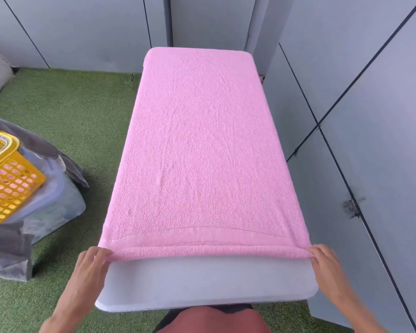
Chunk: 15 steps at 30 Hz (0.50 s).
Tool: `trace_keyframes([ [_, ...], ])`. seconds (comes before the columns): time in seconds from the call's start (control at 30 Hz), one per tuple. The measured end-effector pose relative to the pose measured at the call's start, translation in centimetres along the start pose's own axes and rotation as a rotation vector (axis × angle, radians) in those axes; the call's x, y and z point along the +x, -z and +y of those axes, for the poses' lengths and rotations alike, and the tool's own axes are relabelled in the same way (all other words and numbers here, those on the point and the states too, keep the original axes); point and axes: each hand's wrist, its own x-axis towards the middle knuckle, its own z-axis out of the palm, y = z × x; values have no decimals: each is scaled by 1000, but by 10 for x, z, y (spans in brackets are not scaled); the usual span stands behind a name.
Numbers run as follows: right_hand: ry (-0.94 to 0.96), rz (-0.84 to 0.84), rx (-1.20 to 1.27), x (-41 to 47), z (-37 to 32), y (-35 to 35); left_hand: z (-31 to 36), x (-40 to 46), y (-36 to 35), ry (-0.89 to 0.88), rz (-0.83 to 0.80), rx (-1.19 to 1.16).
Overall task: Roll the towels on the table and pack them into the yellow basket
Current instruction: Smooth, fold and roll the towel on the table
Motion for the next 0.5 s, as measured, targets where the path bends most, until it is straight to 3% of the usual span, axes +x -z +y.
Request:
trace_keyframes([
  [0.07, 34, -59, 40, 2, 4, 10, -9, 6, 11, -51, -87, -41],
  [0.2, -70, -144, 308, 25, -11, 35, -10, 42, 37, 157, -291, -268],
  [0.27, -136, -94, 442, 37, -20, 35, -12, 57, 37, 209, -298, -282],
  [0.33, -170, -21, 459, 40, -23, 28, -11, 60, 35, 221, -208, -224],
  [0.5, -124, 251, -35, 16, -27, 8, 10, 21, 15, 75, 83, 71],
])
